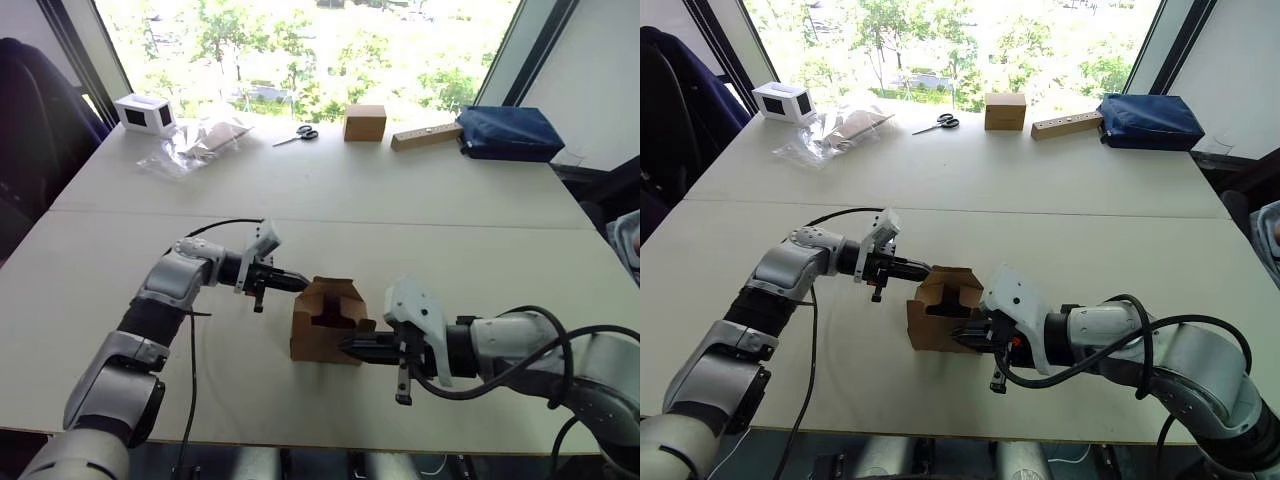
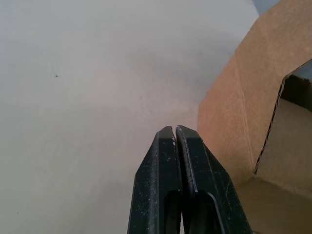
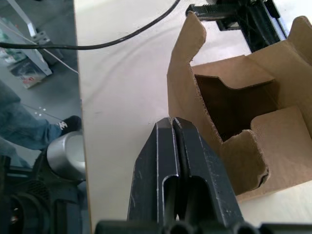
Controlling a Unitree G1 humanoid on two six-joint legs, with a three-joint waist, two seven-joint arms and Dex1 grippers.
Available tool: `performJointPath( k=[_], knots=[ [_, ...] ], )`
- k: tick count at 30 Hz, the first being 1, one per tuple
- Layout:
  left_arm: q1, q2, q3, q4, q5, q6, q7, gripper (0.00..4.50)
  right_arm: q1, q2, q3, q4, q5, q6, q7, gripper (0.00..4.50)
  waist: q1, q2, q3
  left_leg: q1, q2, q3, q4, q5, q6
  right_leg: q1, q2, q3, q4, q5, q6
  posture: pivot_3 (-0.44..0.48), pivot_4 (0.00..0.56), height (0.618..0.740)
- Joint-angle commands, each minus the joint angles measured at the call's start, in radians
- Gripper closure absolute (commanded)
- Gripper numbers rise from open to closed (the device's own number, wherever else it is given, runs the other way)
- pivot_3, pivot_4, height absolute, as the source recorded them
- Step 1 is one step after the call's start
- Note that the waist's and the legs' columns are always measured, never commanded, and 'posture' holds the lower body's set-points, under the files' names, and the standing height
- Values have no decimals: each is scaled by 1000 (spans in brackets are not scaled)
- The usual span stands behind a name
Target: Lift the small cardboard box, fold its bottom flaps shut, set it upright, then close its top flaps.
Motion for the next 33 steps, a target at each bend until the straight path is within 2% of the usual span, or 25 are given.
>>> performJointPath(
  k=[1, 33],
  knots=[
    [-7, -13, -10, -30, 11, -25, -19, 4430, -16, 12, 5, -17, -22, -25, 1, 4500, -1, 0, 0, 0, 0, 0, 0, 0, 0, 0, 0, 0, 0, 0, 0, 0, 150, 740],
    [18, -55, -20, -90, 18, 10, -34, 4430, -61, 151, 117, 86, -168, -20, -20, 4500, -2, 0, 0, 0, 0, 0, 0, 0, 0, 0, 0, 0, 0, 0, 0, 0, 150, 740]
  ],
)
